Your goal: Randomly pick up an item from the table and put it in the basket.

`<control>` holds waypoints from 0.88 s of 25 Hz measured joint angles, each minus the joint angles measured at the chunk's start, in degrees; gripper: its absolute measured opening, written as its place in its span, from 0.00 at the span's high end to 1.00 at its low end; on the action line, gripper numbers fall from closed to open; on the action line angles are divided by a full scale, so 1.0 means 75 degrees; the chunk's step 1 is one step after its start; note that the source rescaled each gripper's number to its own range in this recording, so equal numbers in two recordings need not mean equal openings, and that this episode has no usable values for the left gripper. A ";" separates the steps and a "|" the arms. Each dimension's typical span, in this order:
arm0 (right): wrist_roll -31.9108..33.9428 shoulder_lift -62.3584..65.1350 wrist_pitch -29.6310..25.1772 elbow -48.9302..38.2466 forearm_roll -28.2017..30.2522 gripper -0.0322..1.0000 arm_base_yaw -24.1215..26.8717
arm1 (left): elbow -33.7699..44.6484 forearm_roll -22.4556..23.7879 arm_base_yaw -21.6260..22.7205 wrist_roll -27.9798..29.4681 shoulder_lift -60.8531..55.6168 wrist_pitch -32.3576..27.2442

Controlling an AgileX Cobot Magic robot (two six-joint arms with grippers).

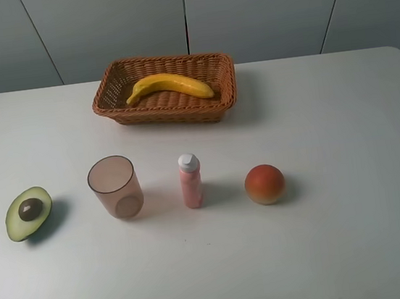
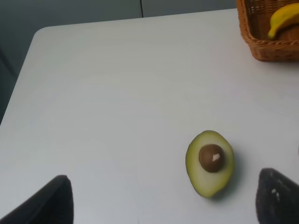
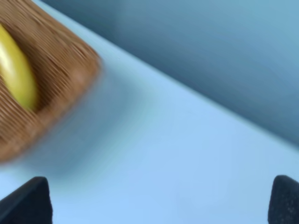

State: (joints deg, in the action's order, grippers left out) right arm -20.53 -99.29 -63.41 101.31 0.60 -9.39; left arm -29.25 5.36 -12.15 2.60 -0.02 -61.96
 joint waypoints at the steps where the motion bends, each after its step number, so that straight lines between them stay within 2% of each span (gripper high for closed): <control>1: 0.0022 0.0204 -0.0351 -0.0065 0.0000 0.00 0.0345 | 0.0000 0.0000 0.0000 0.0000 0.0000 0.0000; 3: 0.0022 0.0780 -0.0688 -0.0309 0.0000 0.00 0.0884 | 0.0000 0.0000 0.0000 0.0000 0.0000 0.0000; 9: 0.0022 0.2982 -0.0826 -0.1753 -0.0253 0.00 0.2059 | 0.0000 0.0000 0.0000 0.0000 0.0000 0.0000; 22: 0.0468 0.8635 -0.0708 -0.5601 -0.0574 0.00 0.2232 | 0.0000 0.0000 0.0000 0.0000 0.0000 0.0000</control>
State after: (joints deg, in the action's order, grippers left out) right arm -17.02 -34.53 -68.72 59.30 -3.70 7.34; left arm -29.25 5.36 -12.15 2.60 -0.02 -61.96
